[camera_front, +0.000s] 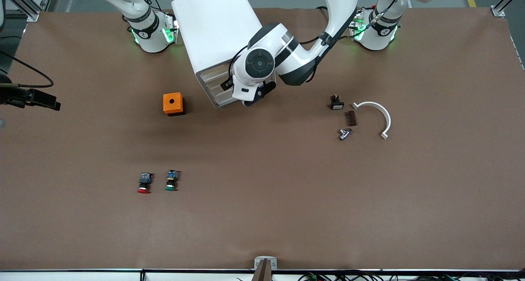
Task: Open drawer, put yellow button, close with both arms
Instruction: 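Push the drawer closed into the cabinet with the left gripper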
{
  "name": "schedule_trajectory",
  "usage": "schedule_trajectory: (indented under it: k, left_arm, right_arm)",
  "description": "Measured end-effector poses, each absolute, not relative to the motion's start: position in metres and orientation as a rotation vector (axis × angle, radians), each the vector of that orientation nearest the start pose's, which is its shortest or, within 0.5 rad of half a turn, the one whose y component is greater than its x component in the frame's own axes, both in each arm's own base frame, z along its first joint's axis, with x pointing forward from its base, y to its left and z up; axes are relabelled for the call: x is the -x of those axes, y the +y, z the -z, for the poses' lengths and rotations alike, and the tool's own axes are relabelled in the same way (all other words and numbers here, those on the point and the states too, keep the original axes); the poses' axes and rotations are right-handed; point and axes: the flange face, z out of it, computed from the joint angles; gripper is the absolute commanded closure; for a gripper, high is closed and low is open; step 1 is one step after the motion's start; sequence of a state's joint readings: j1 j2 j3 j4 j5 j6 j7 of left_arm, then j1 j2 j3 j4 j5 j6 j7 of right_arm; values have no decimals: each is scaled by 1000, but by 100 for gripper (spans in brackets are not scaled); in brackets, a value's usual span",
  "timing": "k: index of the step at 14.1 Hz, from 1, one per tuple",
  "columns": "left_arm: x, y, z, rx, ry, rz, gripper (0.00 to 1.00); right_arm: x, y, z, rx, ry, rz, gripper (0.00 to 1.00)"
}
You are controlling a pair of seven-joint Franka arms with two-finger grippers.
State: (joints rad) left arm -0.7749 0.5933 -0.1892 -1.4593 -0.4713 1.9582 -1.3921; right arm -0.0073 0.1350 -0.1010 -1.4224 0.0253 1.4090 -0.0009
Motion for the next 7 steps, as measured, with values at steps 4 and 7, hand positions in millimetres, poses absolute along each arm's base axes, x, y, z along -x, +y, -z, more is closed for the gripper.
schedule_trajectory:
  k: [4,7]
  left_arm:
    - [-395,-583,-341,2971,-1040,-887,0]
    - [-395,-583,-340,2967,-1053,-905,0]
  right_arm:
    - [-553,-70,-627,3083,205,-198,0]
    - [-538,-69,-645,3082,203,-165,0]
